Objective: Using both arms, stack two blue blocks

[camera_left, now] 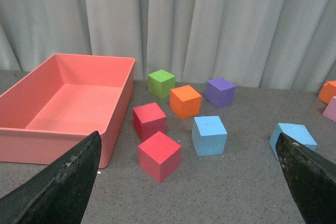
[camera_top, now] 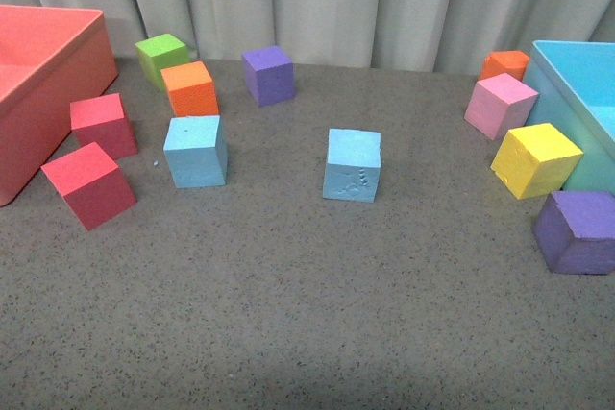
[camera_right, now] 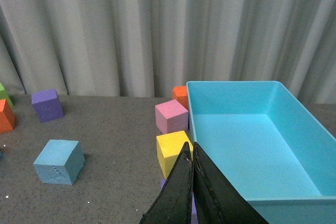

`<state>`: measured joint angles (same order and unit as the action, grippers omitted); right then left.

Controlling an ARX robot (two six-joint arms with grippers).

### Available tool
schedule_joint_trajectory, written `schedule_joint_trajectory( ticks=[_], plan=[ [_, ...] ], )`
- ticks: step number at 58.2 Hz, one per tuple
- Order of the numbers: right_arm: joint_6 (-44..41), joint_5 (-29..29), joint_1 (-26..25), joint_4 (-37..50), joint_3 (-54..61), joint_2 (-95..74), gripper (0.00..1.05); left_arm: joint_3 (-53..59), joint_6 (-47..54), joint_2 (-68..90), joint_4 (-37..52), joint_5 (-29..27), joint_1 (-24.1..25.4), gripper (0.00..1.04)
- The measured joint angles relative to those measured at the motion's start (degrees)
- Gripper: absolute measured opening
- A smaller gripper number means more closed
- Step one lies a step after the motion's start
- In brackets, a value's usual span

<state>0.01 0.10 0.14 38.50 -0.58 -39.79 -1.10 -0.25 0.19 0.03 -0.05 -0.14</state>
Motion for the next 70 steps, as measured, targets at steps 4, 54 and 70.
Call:
schedule_joint_trajectory(
  ticks=[4,54,70],
  plan=[
    [0.0,0.0,0.0,-3.3,0.2,3.7,0.01,0.0,0.0,0.0,0.0,0.0,0.0,0.98],
    [0.0,0.0,0.0,-25.7,0.4,27.2,0.01,0.0,0.0,0.0,0.0,0.0,0.0,0.98],
    [0.0,-0.1,0.0,-35.8,0.4,35.5,0.01,0.0,0.0,0.0,0.0,0.0,0.0,0.98]
  ],
)
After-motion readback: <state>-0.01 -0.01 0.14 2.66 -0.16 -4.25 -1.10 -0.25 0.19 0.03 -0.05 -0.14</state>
